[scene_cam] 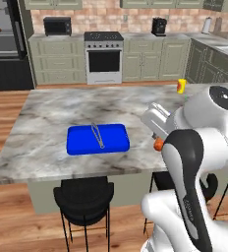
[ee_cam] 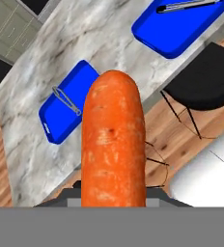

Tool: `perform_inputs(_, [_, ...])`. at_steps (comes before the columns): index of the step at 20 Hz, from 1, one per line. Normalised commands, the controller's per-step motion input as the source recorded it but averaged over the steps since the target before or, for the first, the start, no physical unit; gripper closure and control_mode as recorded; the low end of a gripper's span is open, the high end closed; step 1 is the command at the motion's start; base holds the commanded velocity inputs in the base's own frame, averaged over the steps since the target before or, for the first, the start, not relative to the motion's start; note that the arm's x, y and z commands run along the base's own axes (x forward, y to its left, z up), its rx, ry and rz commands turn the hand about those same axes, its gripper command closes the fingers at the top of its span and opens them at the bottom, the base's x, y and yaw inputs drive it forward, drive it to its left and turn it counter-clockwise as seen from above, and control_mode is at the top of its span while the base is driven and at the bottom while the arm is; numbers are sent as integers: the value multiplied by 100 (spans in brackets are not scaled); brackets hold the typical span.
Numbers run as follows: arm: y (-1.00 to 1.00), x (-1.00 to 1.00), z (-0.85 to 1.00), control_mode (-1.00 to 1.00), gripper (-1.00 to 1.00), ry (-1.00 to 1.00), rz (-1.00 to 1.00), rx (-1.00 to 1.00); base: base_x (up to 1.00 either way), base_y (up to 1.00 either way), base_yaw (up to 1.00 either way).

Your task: Gather the carrot and sweet potato from the fridge and place them on a tray on the dining counter. Then gather the fishs from the fridge and place them on the other tray.

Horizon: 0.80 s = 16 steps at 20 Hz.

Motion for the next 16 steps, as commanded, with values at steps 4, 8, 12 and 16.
perform_inputs(4, [-7,75,4,-100,100,5,0,1,0,0,0])
perform_inputs(8, [0,74,2,-100,100,12,0,0,0,0,0])
perform_inputs(12, [0,59,-3,-100,100,19,0,-3,0,0,0])
perform_inputs(16, [9,62,-39,-100,100,24,0,-9,0,0,0])
